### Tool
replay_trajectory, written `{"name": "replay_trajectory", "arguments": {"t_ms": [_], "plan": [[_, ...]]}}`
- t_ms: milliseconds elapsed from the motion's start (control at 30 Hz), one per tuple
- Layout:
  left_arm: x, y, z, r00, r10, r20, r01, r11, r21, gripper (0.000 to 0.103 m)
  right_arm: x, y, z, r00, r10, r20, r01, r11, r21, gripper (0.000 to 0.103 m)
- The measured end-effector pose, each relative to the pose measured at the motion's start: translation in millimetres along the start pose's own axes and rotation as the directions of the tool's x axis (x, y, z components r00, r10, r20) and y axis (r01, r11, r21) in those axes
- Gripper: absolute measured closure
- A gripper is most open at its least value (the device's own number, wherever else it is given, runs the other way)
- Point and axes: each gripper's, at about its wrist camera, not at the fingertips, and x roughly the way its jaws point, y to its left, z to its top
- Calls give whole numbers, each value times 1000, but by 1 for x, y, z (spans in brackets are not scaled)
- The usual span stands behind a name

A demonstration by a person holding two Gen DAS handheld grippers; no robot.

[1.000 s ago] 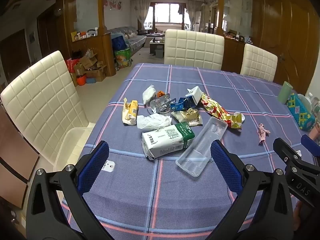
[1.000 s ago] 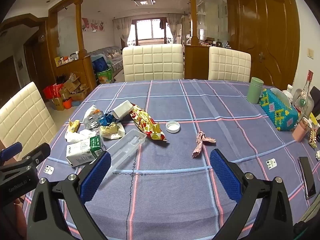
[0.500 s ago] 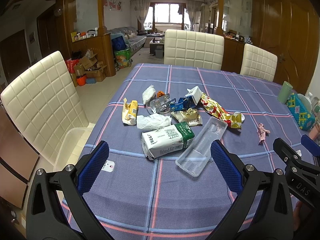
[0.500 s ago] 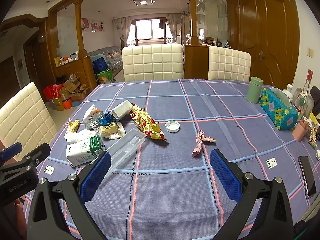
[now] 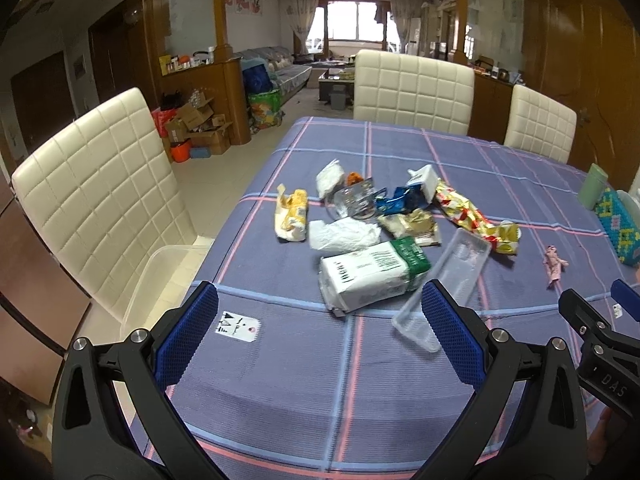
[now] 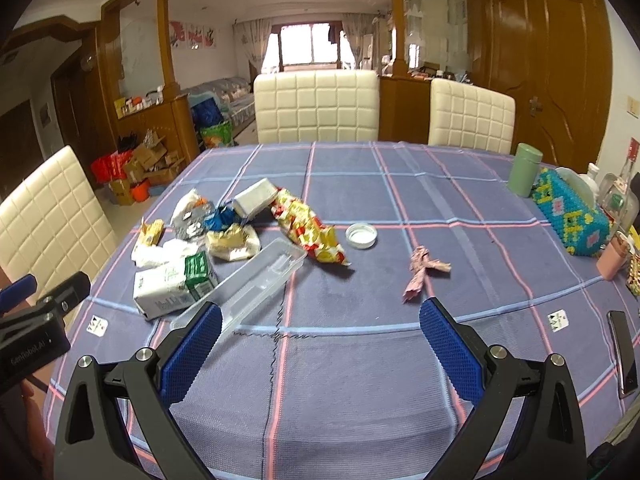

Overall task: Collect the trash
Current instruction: 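Grasp the clear plastic tray with the right tool while the left tool grasps the milk carton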

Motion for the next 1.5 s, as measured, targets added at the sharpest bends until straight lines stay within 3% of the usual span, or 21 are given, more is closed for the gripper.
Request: {"name": "replay_trajectory", "arguments": {"t_ms": [267,433,500,667,700,800,867,967,1133,1167,1200,1267,1467,1500], "plan": [[37,24,-6,999,31,-35,-29,999,42,3,48,30,-1,998,25,-66,-29,998,-63,6],[58,32,0,998,-4,-61,8,998,59,3,85,55,-2,988,61,-141,-76,991,-108,10],[66,32,4,997,-28,-71,33,997,69,3,96,61,-2,985,58,-164,-78,990,-120,32],[89,25,11,983,-128,-129,139,987,77,3,128,56,-9,953,112,-283,-135,989,-63,63],[95,23,12,978,-151,-145,164,983,80,3,127,53,-8,957,122,-263,-141,989,-53,76],[116,12,15,964,-191,-186,211,973,93,3,128,41,-6,953,147,-265,-154,988,-8,92],[128,4,17,959,-190,-210,215,971,102,3,126,35,-4,961,108,-256,-117,993,-20,94],[139,-6,20,941,-243,-234,271,957,98,3,122,33,-3,971,51,-232,-67,996,-58,97],[144,-27,13,925,-270,-269,317,936,151,3,126,26,-2,968,63,-242,-75,996,-42,97],[143,-31,10,921,-276,-274,326,931,161,7,126,26,-2,968,63,-241,-75,996,-43,97],[142,-33,9,921,-279,-270,330,929,166,20,127,26,-2,969,63,-240,-76,996,-42,97],[139,-37,6,920,-285,-269,340,923,182,36,127,25,-2,969,64,-239,-76,996,-39,97],[125,-28,6,902,-348,-256,389,911,134,51,117,23,-2,973,69,-221,-78,996,-31,98],[122,-27,6,904,-346,-253,386,913,132,74,115,23,-2,974,67,-215,-76,997,-33,98]]}}
